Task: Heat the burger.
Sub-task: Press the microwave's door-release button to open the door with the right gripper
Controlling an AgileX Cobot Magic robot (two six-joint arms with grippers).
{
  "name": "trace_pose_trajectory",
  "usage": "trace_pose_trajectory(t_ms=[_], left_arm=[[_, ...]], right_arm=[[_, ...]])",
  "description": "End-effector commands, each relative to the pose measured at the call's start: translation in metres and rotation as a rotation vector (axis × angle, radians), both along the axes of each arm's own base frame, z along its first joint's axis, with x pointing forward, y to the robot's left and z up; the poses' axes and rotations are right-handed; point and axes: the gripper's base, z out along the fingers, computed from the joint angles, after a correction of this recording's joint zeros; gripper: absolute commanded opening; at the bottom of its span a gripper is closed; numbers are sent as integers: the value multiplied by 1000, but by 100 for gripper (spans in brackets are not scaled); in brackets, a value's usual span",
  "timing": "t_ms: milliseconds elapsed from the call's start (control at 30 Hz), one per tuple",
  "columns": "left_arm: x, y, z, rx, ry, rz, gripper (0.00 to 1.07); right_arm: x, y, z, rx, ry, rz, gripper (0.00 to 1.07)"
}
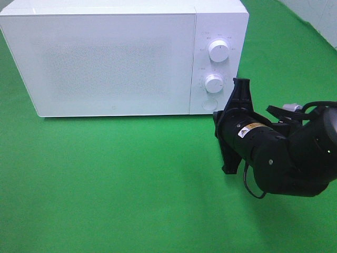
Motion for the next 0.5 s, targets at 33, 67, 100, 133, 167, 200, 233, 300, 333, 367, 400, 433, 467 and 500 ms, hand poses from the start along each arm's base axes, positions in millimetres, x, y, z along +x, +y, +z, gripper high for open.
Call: trace_pose_trajectory(t_ms=[33, 67, 100, 133, 167, 200, 233, 300, 333, 367, 400, 433, 467, 500], left_arm=[[-3, 0, 0, 1, -29, 2, 97], [-3, 0, 0, 1, -29, 2, 97], [-3, 0, 0, 1, -29, 2, 97], [-3, 0, 0, 1, -29, 2, 97], [-3, 0, 0, 1, -29, 2, 97], [-3, 0, 0, 1, -29, 2, 97], [-3, 0, 0, 1, -29, 2, 97], [-3, 0, 0, 1, -29, 2, 97], [-3, 0, 0, 1, -29, 2, 97], [-3, 0, 0, 1, -29, 2, 97], [-3, 0, 0, 1, -29, 2, 97], [-3, 0, 0, 1, -29, 2, 97], [-3, 0, 0, 1, -29, 2, 97], [-3, 0, 0, 1, -29, 2, 97]], right_arm=[[10, 2, -1, 13, -18, 7, 0], [18, 1, -4, 8, -20, 5, 0], [25, 1, -8, 9, -22, 5, 0], [25, 1, -8, 9, -22, 5, 0], [28, 0, -10, 11, -21, 3, 0], [28, 0, -10, 11, -21, 3, 0], [35, -1, -14, 13, -22, 3, 0], [43, -2, -16, 19, -27, -3, 0], [46, -2, -18, 17, -29, 0, 0], [46, -2, -18, 17, -29, 0, 0], [51, -1, -23, 14, -28, 6, 0], [56, 1, -25, 18, -27, 2, 0], [56, 1, -25, 18, -27, 2, 0], [58, 0, -26, 18, -29, 0, 0]])
